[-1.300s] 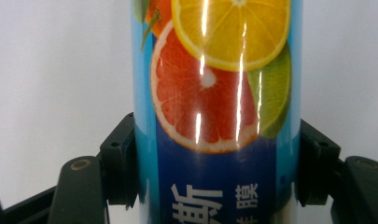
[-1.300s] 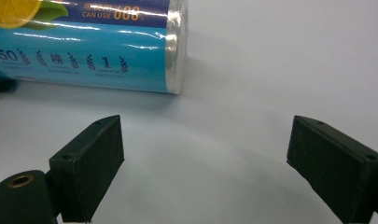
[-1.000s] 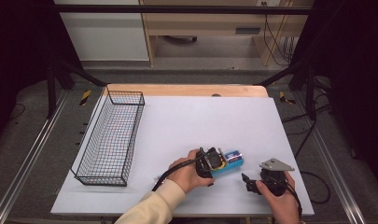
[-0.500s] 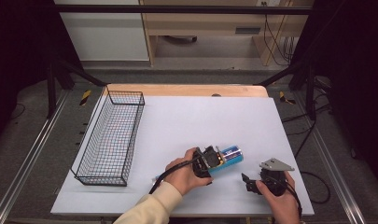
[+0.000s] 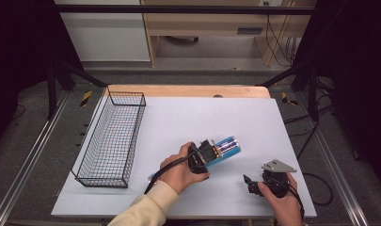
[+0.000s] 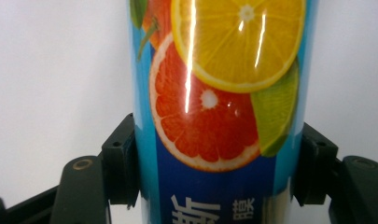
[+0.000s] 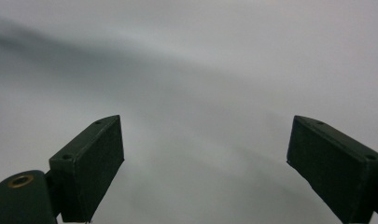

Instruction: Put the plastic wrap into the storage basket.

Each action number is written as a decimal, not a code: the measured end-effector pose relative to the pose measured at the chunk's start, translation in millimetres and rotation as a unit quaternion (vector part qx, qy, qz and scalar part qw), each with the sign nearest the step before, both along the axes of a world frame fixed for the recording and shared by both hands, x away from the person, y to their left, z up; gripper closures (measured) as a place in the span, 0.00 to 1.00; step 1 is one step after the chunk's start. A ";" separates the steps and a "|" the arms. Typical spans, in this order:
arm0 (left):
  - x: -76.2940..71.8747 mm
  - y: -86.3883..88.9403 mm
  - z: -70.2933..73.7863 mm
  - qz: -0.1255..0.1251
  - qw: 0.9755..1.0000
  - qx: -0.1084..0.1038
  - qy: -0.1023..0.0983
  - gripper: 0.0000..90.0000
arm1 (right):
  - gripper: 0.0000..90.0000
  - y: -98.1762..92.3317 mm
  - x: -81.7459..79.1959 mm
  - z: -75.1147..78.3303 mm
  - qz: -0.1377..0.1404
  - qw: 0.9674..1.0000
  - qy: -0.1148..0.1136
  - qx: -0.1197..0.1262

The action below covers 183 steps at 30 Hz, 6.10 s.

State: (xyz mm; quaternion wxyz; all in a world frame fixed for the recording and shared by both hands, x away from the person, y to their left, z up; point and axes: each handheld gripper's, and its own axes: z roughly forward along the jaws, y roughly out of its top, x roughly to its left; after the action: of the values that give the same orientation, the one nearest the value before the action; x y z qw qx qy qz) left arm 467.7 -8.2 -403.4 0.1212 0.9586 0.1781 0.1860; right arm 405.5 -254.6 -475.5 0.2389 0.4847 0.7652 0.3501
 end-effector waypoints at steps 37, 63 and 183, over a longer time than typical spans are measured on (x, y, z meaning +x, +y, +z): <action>-3.1 62.6 107.5 0.097 0.989 0.044 -0.098 0.36 | 0.12 1.9 -0.7 2.7 0.008 1.000 -0.014 0.019; -3.9 129.1 109.6 0.155 0.982 0.063 -0.088 0.36 | 0.08 5.0 -1.9 6.9 0.017 0.999 -0.034 0.034; -4.0 234.0 75.8 0.262 0.964 0.029 -0.041 0.36 | 0.08 8.0 0.3 2.6 0.026 0.999 -0.023 0.021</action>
State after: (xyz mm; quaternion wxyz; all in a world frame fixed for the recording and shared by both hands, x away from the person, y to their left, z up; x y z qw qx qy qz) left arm 463.7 225.8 -327.6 0.0474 0.8731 0.4126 0.2555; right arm 405.8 -246.6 -473.0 0.2374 0.4608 0.7645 0.3833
